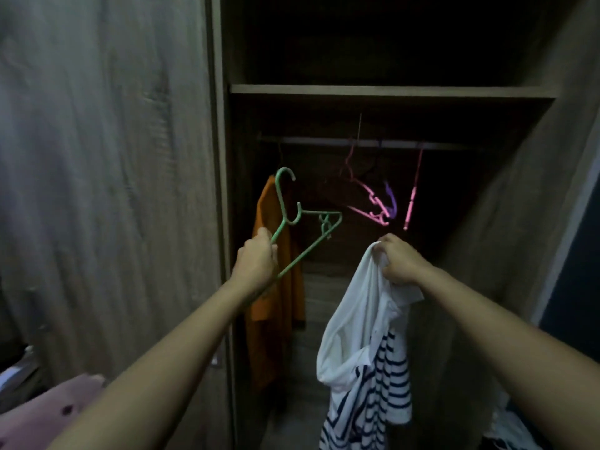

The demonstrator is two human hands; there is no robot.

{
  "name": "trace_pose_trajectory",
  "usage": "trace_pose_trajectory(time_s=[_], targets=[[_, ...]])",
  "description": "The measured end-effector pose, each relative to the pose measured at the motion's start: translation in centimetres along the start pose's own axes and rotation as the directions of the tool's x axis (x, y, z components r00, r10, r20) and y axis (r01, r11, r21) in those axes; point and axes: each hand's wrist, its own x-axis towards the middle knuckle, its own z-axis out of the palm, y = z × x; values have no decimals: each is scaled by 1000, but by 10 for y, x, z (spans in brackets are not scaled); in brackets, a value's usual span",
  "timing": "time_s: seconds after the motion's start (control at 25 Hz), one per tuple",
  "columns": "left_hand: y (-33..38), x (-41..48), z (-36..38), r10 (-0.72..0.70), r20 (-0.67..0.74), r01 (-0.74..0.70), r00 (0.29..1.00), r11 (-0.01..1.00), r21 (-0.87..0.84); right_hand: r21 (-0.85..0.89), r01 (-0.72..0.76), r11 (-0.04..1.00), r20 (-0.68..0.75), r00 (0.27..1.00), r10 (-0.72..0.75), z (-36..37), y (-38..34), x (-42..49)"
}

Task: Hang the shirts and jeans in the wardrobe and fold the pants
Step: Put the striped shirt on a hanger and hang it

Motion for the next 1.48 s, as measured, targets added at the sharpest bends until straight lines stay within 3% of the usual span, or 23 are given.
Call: trace_pose_trajectory(time_s=[0.24, 0.48, 0.76, 0.92, 0.96, 1.04, 1.08, 1.16, 1.28, 1.36, 1.4, 1.44, 1.48], targets=[[-55, -67, -83, 147, -99, -144, 984, 989, 35, 12, -53, 999, -16, 998, 53, 7, -9, -21], [-78, -108, -100, 275, -15, -275, 961, 961, -10, 10, -3, 1000, 22, 1000, 3, -13, -20, -38], [-47, -121, -37, 367, -8, -365, 930, 922, -127, -3, 260, 966, 53, 964, -259, -30, -84, -54], [-29, -125, -22, 265, -185, -303, 946, 926, -226, -123, 423, 898, 57, 906, -419, -46, -87, -58], [-28, -125, -24, 260, -189, -304, 947, 915, -267, -188, 448, 874, 25, 892, -452, -48, -81, -59], [-23, -125, -28, 295, -208, -350, 933, 880, -321, -304, 486, 819, -170, 819, -549, -51, -69, -60], [-19, -124, -30, 322, -238, -384, 916, 876, -292, -367, 491, 790, -292, 746, -599, -52, -65, -60], [-14, -117, -33, 372, -351, -419, 860, 905, -69, -480, 450, 753, -446, 614, -651, -58, -67, -58], [-8, -121, -23, 467, -597, -400, 652, 881, 252, -488, 431, 759, -504, 571, -648, -66, -69, -55], [-7, -140, 6, 637, -578, -518, 510, 764, 385, -431, 421, 798, -552, 577, -602, -69, -67, -54], [-9, -149, 24, 670, -497, -526, 551, 741, 417, -398, 420, 816, -566, 588, -579, -72, -67, -54], [-12, -155, 39, 616, -362, -486, 699, 781, 391, -377, 425, 823, -573, 592, -567, -75, -67, -55], [-14, -158, 50, 448, -185, -380, 875, 871, 312, -370, 428, 825, -583, 584, -565, -77, -66, -56]])
